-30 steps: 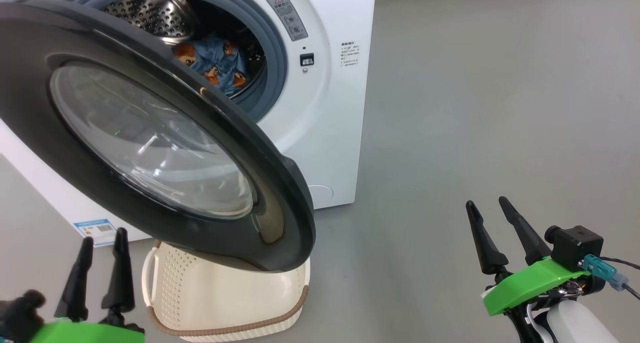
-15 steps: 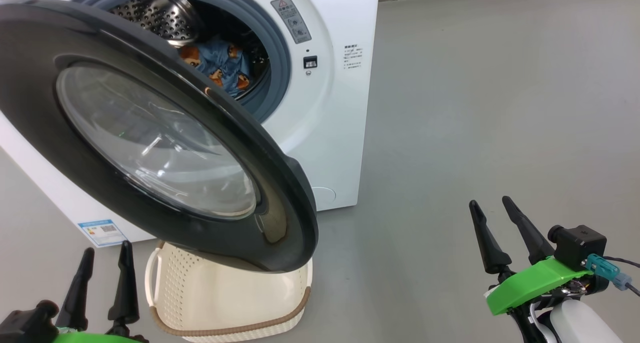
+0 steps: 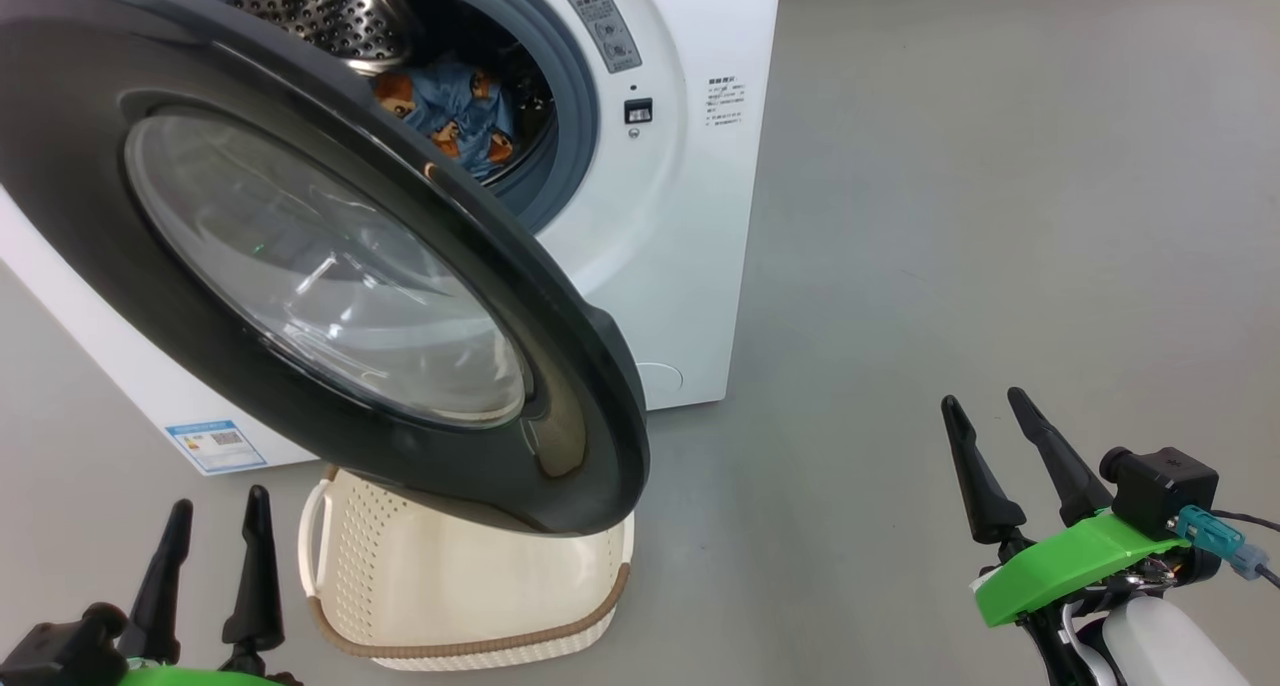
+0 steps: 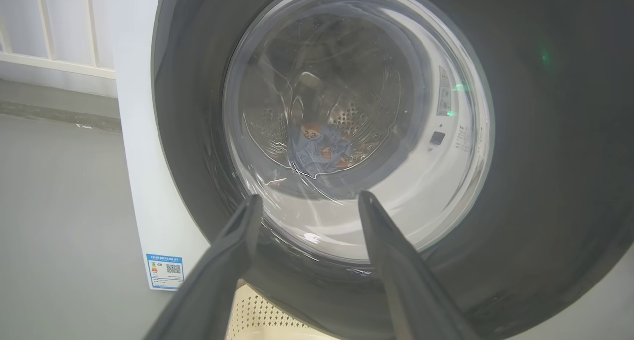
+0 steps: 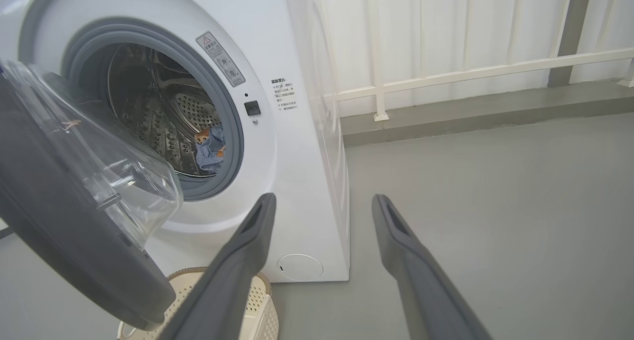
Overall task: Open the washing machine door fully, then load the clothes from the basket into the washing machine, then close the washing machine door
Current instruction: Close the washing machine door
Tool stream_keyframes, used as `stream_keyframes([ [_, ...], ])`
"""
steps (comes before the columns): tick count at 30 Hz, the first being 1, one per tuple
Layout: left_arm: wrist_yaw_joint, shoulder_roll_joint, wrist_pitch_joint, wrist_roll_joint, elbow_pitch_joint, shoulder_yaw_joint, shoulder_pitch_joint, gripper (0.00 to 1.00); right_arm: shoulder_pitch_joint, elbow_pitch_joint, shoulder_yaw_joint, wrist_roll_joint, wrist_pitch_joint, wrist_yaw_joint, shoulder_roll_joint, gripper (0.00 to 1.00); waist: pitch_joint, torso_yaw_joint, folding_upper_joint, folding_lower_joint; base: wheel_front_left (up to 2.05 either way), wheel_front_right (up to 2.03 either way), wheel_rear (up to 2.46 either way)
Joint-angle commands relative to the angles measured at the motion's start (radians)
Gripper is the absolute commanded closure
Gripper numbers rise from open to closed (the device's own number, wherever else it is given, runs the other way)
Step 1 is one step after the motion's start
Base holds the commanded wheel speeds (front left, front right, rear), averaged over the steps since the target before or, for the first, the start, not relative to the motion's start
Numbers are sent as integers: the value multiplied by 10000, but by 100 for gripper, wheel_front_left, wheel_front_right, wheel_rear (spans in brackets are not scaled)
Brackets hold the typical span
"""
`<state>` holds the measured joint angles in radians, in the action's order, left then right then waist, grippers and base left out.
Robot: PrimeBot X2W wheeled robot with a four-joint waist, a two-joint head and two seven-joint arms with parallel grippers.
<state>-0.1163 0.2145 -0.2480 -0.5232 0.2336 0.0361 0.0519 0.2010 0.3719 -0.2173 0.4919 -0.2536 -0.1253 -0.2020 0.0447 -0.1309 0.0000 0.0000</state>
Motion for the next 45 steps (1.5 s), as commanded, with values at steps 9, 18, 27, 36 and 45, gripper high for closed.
stream_keyframes([
  [9,29,65,-131,146,-129,-440,221,0,291,-236,-105,-122,-82,-54,-140,0,-26,33,0,0,0,0,0],
  [18,15,-17,-135,193,-149,-496,179,0,284,-258,-122,-129,-82,-54,-157,0,-37,75,0,0,0,0,0],
  [27,-20,-117,-136,227,-157,-465,199,0,495,-489,-240,-40,-82,-54,-201,100,-36,442,0,0,0,0,0],
  [36,-47,-223,-137,190,-105,-411,123,0,996,-789,-407,82,-82,-54,-95,100,-144,1364,0,0,0,0,0],
  [45,-67,-213,-137,133,-24,-206,97,0,1419,-1803,-614,208,-82,-54,102,100,-283,2289,0,0,0,0,0],
])
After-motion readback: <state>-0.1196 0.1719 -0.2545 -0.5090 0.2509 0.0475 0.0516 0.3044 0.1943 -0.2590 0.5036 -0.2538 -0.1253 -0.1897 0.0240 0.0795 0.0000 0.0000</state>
